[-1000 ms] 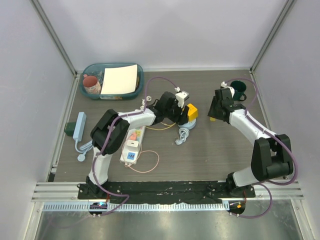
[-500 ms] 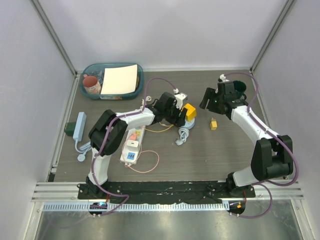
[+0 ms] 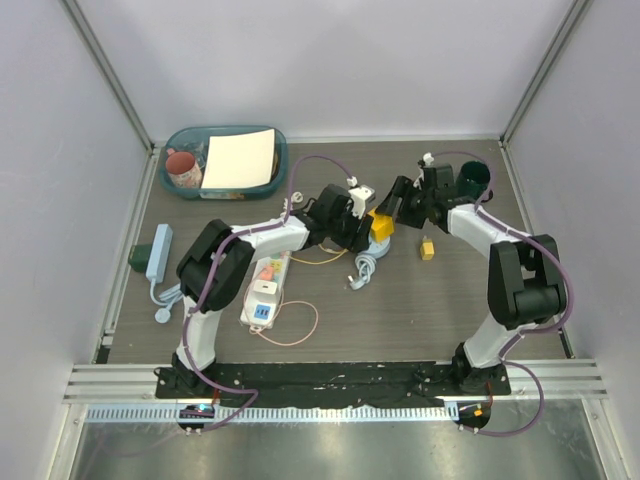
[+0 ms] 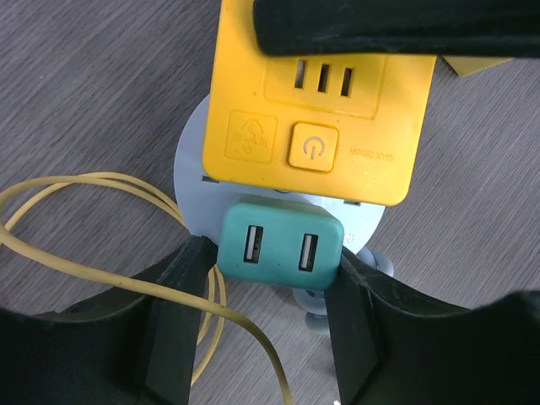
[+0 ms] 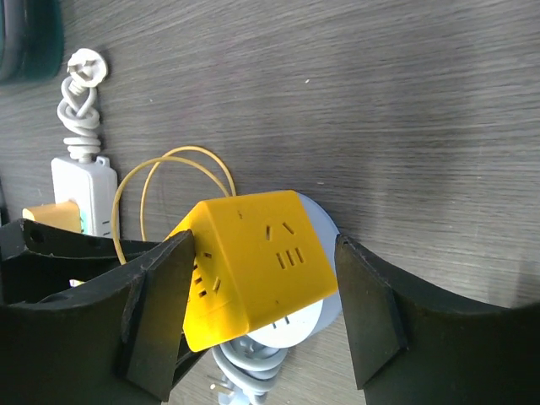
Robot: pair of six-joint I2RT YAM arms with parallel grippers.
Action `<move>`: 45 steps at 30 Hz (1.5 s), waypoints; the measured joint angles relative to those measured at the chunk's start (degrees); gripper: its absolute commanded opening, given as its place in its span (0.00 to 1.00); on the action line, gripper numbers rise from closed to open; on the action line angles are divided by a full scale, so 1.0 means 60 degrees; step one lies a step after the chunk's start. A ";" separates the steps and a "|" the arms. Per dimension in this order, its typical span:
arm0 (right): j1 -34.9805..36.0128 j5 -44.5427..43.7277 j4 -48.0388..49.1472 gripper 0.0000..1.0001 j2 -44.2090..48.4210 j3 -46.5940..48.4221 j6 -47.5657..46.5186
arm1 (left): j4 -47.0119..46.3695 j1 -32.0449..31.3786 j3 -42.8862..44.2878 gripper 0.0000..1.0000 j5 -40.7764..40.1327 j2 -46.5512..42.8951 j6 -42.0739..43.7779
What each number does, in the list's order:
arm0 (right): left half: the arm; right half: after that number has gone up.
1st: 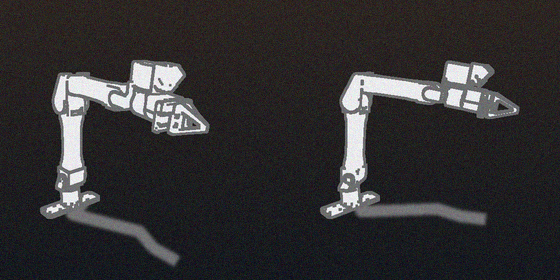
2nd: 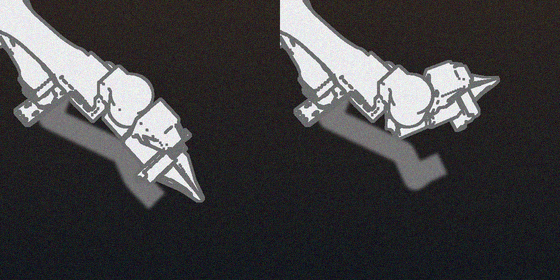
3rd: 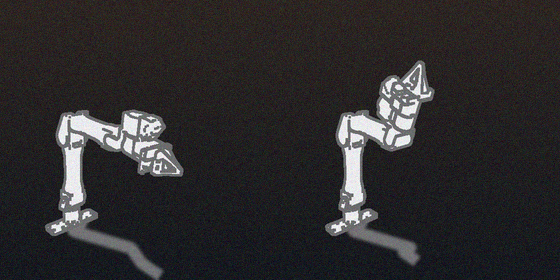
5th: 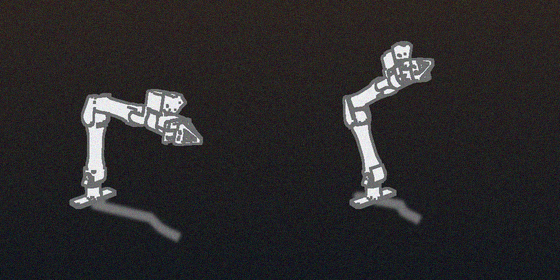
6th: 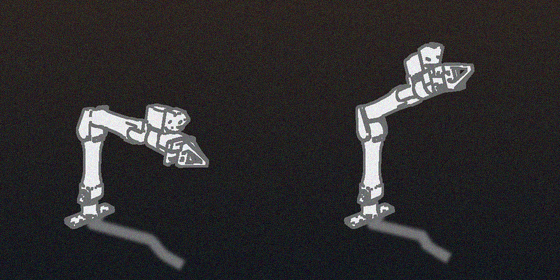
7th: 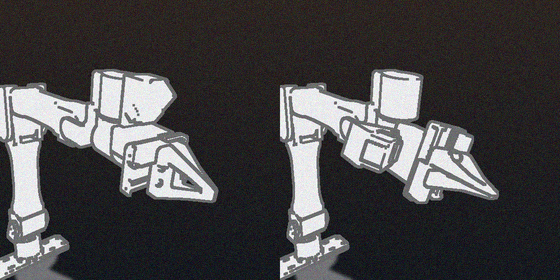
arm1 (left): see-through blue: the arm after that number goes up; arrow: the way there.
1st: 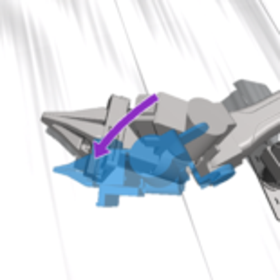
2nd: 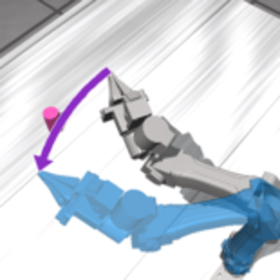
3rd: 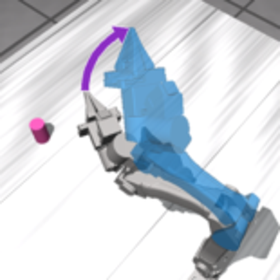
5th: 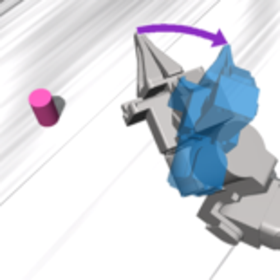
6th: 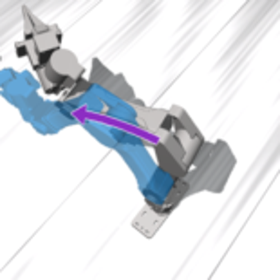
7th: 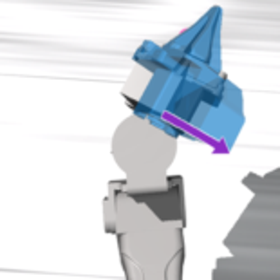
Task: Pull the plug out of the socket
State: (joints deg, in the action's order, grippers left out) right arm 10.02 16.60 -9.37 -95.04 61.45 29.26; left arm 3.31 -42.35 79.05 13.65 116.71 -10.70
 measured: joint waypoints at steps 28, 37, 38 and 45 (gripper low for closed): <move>0.0838 -0.1275 0.1774 0.60 0.1555 -0.2229 -0.1253 | -0.0229 0.0033 -0.1093 0.26 -0.0025 -0.0933 -0.0867; 0.0896 -0.1337 0.1421 0.60 0.1548 -0.2011 -0.1566 | 0.0517 0.0080 -0.0794 0.75 -0.0025 -0.0994 0.0299; 0.0900 -0.1341 0.1344 0.60 0.1548 -0.1971 -0.1599 | 0.0703 0.0080 -0.0634 0.75 -0.0004 -0.0994 0.0426; 0.0907 -0.1359 0.0987 0.59 0.1545 -0.1785 -0.1778 | 0.0922 0.0084 0.0113 0.75 0.0288 -0.0929 0.1100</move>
State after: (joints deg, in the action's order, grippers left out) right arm 15.46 8.45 -3.44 -85.78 50.74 18.59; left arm 8.84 -41.85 79.72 15.38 111.13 -4.10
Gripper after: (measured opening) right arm 0.596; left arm 0.753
